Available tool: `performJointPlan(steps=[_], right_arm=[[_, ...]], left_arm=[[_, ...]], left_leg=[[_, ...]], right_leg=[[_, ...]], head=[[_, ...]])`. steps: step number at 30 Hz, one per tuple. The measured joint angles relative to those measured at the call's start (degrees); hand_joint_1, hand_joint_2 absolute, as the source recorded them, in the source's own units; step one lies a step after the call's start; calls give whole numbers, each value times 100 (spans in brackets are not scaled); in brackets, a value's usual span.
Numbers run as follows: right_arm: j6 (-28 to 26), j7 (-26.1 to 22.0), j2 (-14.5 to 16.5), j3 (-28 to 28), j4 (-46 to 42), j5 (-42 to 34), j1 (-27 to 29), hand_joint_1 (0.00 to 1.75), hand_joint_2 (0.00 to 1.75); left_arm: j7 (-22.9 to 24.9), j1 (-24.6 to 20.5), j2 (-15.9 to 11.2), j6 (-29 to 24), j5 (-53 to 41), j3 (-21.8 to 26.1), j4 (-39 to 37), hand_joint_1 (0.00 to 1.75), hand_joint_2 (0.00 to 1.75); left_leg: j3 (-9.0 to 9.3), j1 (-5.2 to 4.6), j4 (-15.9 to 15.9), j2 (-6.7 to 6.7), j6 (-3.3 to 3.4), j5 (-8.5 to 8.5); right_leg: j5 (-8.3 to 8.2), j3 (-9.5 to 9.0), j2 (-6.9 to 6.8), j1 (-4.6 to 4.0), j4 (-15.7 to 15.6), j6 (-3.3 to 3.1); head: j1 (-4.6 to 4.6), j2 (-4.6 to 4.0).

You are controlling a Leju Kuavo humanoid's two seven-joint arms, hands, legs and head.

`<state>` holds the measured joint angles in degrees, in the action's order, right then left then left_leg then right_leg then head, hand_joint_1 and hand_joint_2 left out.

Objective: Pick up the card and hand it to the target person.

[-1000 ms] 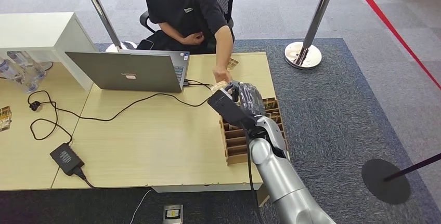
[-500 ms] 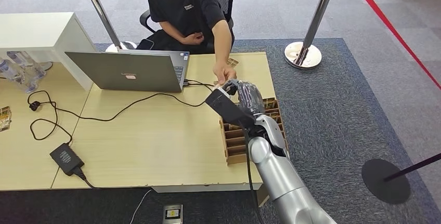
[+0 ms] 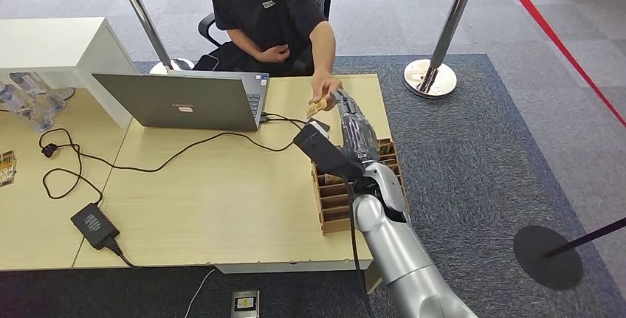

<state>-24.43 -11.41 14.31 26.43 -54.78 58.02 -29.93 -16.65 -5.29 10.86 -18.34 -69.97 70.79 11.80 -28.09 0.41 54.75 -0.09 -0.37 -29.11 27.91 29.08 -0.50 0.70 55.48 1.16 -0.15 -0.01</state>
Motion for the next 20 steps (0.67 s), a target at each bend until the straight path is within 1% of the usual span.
performJointPlan(steps=[1,7,10,15,17,19,20], right_arm=[[-76,17,-4,-22,-15,26,9,0,0],[-618,138,-95,-275,-310,316,212,0,0],[-959,185,-184,-481,-516,450,377,0,0],[-1376,234,-329,-852,-839,599,656,0,0],[-1511,52,-393,-1196,-1036,665,831,0,0],[-1547,-311,-428,-1709,-1224,737,1009,0,0],[-1550,-403,-432,-1838,-1262,755,1052,0,0]], left_arm=[[0,0,1,1,1,0,0,0,0],[0,2,3,-1,32,0,0,0,0],[0,6,6,-2,58,0,0,0,0],[41,10,16,-18,92,0,0,0,0],[73,23,22,-22,95,0,0,0,0],[83,28,30,-24,96,1,0,0,0],[85,27,32,-24,96,1,0,0,0]], left_leg=[[0,0,0,0,0,0],[0,0,1,-1,0,0],[-1,-1,0,0,0,0],[1,-1,1,-1,0,0],[-1,-1,1,-2,0,-1],[-1,-1,1,0,0,-2],[-1,-2,1,1,0,-2]], right_leg=[[0,0,0,0,0,0],[0,1,0,0,-1,0],[0,1,0,0,-1,0],[0,2,0,1,-3,0],[0,1,0,1,-4,0],[0,2,0,1,-4,0],[0,3,0,1,-5,0]], head=[[0,-1],[0,-2],[0,0],[1,-1],[1,-1],[0,-2],[0,-2]])
